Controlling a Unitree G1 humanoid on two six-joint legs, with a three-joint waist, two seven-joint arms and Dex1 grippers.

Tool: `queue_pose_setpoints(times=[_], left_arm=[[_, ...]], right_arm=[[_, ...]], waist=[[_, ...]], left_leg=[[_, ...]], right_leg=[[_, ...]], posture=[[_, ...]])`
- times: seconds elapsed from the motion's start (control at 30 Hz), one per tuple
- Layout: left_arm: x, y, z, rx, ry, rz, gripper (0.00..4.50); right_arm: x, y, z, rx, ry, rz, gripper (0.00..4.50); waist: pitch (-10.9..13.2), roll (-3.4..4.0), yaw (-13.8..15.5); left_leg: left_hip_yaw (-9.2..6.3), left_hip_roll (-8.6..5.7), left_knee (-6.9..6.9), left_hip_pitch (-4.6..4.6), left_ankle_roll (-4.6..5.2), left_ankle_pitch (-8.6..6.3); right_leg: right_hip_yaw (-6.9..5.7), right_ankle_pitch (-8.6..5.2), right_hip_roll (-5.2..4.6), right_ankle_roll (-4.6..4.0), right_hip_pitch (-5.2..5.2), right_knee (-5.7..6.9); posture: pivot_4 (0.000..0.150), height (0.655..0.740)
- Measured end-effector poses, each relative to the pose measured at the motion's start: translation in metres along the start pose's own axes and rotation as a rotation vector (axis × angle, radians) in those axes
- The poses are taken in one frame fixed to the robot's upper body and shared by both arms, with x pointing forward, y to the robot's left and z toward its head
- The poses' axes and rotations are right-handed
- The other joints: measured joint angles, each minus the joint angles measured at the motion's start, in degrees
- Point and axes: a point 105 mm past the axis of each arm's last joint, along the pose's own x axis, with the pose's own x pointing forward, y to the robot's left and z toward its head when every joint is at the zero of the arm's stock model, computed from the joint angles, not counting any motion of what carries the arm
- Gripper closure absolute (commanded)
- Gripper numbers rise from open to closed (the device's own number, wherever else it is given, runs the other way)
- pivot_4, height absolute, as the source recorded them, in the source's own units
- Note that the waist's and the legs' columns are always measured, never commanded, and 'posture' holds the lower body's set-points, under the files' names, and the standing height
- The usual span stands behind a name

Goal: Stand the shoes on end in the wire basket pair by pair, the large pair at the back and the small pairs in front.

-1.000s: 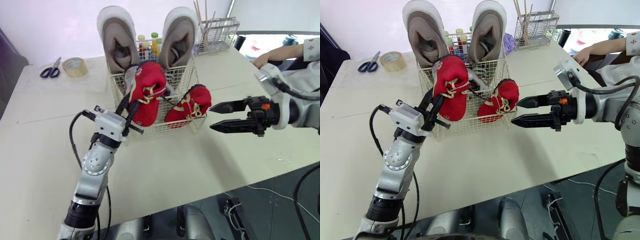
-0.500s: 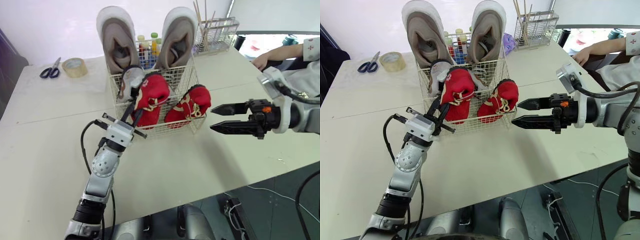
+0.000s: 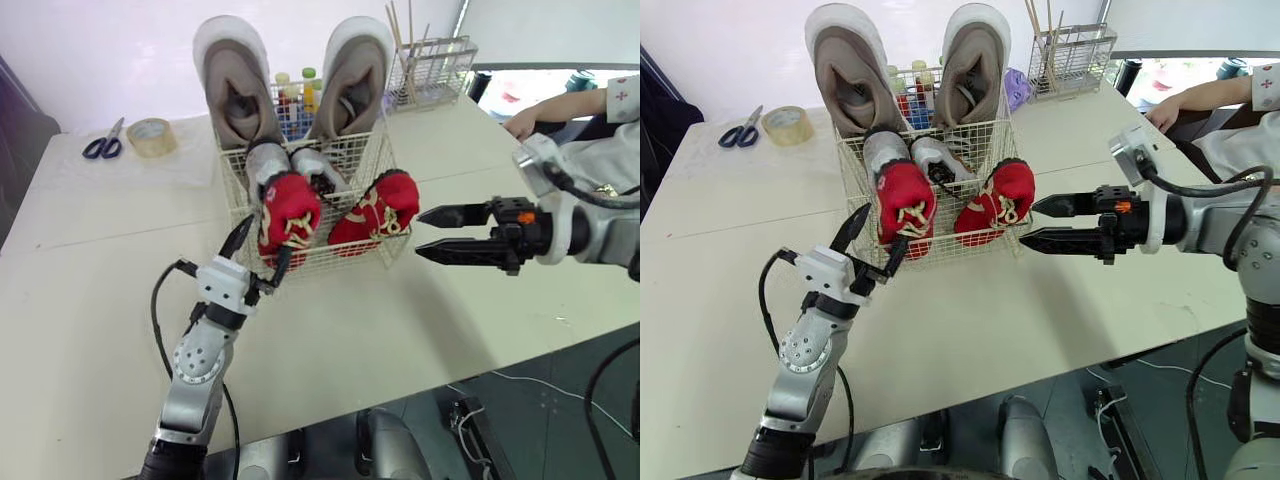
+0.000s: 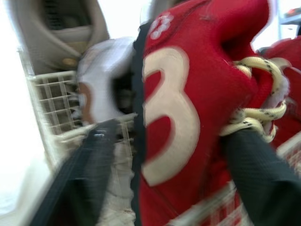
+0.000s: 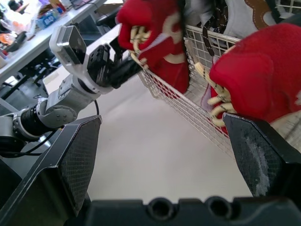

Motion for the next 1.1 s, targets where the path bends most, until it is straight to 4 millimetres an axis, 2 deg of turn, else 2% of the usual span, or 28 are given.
queue_pose_setpoints(times=[0.3, 0.43, 0.53, 0.67, 0.77, 0.83, 0.93, 1.0, 1.1], left_arm=[[-0.016, 0.016, 0.008, -0.052, 0.078, 0.056, 0.26], [-0.032, 0.043, 0.003, -0.113, 0.178, 0.193, 0.26], [-0.036, 0.057, 0.012, -0.203, 0.197, 0.272, 0.26], [-0.034, 0.053, 0.033, -0.3, 0.18, 0.231, 0.26], [-0.04, 0.051, 0.028, -0.38, 0.227, 0.236, 0.26], [-0.047, 0.059, 0.025, -0.438, 0.256, 0.282, 0.26], [-0.072, 0.083, 0.031, -0.491, 0.282, 0.369, 0.12], [-0.085, 0.094, 0.041, -0.475, 0.304, 0.379, 0.12], [-0.107, 0.103, 0.046, -0.368, 0.447, 0.352, 0.12]], right_arm=[[0.004, -0.003, -0.003, -0.003, -0.003, 0.011, 0.0], [0.004, -0.003, -0.004, -0.005, -0.006, 0.017, 0.0], [0.004, -0.003, -0.007, -0.001, -0.002, 0.022, 0.0], [0.006, -0.009, -0.01, 0.015, -0.005, 0.023, 0.0], [0.01, -0.01, -0.014, 0.026, -0.001, 0.04, 0.0], [0.01, -0.011, -0.015, 0.021, 0.0, 0.04, 0.0], [0.007, -0.012, -0.016, 0.024, 0.014, 0.04, 0.0], [0.003, -0.011, -0.018, 0.025, 0.035, 0.038, 0.0], [-0.009, -0.015, -0.034, 0.06, 0.097, -0.004, 0.0]], waist=[[0.0, 0.02, -0.15], [0.03, -0.03, 0.05], [0.06, -0.08, 0.05], [0.06, -0.09, -0.02], [0.07, -0.09, -0.01], [0.07, -0.1, -0.01], [0.09, -0.11, -0.18], [0.1, -0.12, -0.18], [0.1, -0.12, 0.08]], left_leg=[[0.03, 0.15, -0.01, 0.0, 0.01, 0.0], [0.02, 0.15, -0.01, -0.01, 0.0, 0.0], [0.01, 0.14, 0.01, -0.02, -0.01, -0.01], [0.01, 0.14, 0.01, -0.02, 0.0, 0.0], [0.02, 0.14, 0.01, -0.03, 0.03, 0.02], [0.01, 0.14, 0.01, -0.02, 0.1, 0.06], [0.01, 0.15, 0.0, -0.03, -0.01, -0.01], [0.0, 0.15, -0.03, -0.03, -0.03, -0.02], [-0.04, 0.15, -0.04, -0.01, -0.04, -0.03]], right_leg=[[-0.11, -0.01, 0.06, 0.0, -0.05, 0.01], [-0.12, -0.01, 0.04, 0.0, -0.05, 0.0], [-0.14, -0.01, 0.03, 0.0, -0.02, -0.03], [-0.14, -0.01, 0.05, 0.0, -0.02, -0.02], [-0.15, -0.01, 0.07, 0.0, -0.03, -0.01], [-0.15, -0.01, 0.07, 0.0, -0.03, -0.02], [-0.14, -0.02, 0.05, -0.01, -0.08, -0.03], [-0.14, -0.03, 0.05, -0.02, -0.1, -0.05], [-0.23, -0.04, 0.02, -0.02, -0.19, -0.2]], posture=[[0.15, 0.74], [0.15, 0.74], [0.15, 0.74], [0.15, 0.74], [0.15, 0.74], [0.15, 0.74], [0.15, 0.74], [0.15, 0.74], [0.15, 0.74]])
